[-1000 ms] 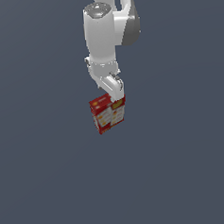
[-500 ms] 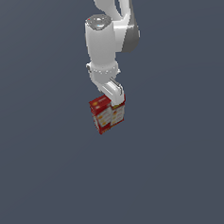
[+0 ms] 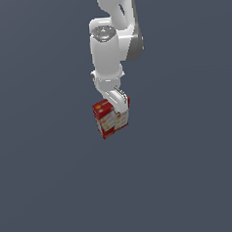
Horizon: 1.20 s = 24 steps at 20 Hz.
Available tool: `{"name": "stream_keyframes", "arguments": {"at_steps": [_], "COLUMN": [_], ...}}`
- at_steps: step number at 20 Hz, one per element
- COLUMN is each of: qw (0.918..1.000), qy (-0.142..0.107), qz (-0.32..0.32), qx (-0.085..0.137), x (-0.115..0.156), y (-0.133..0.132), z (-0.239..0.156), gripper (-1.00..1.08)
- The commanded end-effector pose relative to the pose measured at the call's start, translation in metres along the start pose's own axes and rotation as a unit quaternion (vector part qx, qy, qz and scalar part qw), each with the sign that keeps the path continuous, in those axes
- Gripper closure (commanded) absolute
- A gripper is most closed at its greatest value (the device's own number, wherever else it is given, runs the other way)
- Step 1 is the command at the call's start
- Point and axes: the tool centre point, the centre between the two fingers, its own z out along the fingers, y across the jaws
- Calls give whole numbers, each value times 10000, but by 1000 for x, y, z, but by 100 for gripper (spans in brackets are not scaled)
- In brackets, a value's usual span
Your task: Pick up the object and move it to a goal position.
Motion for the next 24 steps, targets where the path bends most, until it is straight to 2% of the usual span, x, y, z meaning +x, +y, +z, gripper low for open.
{"name": "stream_keyframes", "arguments": {"at_steps": [1,14,19,24], "qw": [10000,10000,10000,10000], "qy": [-1,4,8,12], "qz": [3,0,0,1], "qx": [-3,3,-1,-6], "x": [0,-6,-26,-60], "y": [0,-1,-3,-7], "z": [1,-5,-21,-48], "gripper": [108,108,108,108]}}
